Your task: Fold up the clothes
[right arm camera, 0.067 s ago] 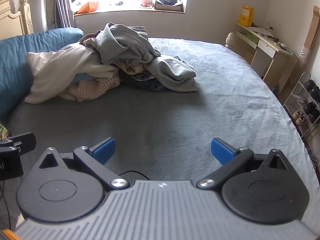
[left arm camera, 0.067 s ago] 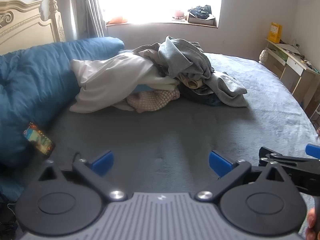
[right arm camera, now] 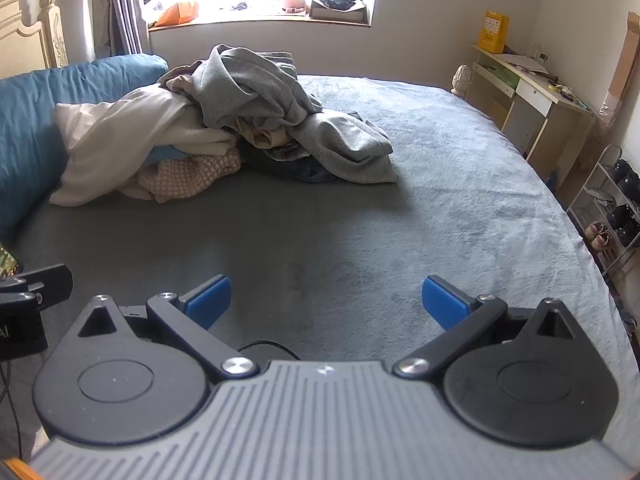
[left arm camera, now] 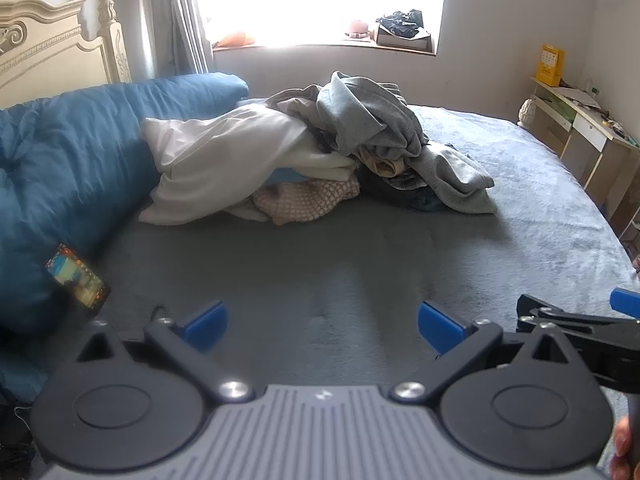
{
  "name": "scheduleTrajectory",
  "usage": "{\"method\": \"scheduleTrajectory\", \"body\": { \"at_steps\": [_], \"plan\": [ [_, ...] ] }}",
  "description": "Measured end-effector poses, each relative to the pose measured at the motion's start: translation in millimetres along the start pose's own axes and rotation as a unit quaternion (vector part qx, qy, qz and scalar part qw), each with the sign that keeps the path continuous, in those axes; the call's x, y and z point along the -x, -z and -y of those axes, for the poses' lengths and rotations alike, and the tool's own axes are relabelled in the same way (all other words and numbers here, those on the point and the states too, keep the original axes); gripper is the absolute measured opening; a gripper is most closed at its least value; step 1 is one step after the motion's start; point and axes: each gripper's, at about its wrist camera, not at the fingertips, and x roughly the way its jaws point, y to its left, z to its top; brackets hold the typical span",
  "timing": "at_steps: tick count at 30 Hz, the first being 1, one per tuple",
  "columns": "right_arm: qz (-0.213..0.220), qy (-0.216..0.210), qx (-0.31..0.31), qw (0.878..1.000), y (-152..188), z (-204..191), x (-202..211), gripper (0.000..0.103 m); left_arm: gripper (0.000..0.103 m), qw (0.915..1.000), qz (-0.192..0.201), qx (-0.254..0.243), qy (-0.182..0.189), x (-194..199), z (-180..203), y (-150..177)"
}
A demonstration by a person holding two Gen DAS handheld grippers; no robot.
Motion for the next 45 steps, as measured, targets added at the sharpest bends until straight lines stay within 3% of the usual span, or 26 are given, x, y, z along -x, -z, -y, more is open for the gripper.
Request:
{"method": "scheduleTrajectory", "body": {
  "at_steps": [8, 15, 21, 32, 37, 45],
  "plan": [
    [0.002, 0.001, -0.003, 1.000, 0.2, -0.6, -1.2, 0.102, 0.102, 0.9995, -0.011, 0.021, 0.019, -3.7, -7.2, 4.4],
    [0.004, 0.001, -0.006, 1.000, 0.3, -0.1, -2.7, 0.102, 0.102, 0.9992, -0.028, 0.024, 0.015, -10.6, -8.1, 7.4],
    [0.007, -0.001, -0.007, 1.000, -1.4, 2.9, -1.9, 0.102, 0.102, 0.9975, -0.052, 0.033, 0.035, -18.0, -11.3, 11.3],
    [0.009, -0.004, -0.015, 1.000, -4.2, 4.6, -1.1, 0.102, 0.103, 0.9959, -0.051, 0.024, 0.071, -14.4, -4.8, 13.6],
    [0.012, -0.005, -0.016, 1.000, -3.9, 6.5, -1.0, 0.102, 0.103, 0.9959, -0.045, 0.052, 0.060, -11.7, -10.2, 13.9],
    [0.010, -0.008, -0.016, 1.000, -5.2, 6.6, -2.5, 0.102, 0.103, 0.9994, -0.020, 0.010, 0.025, -6.1, -1.0, 8.8]
  ]
}}
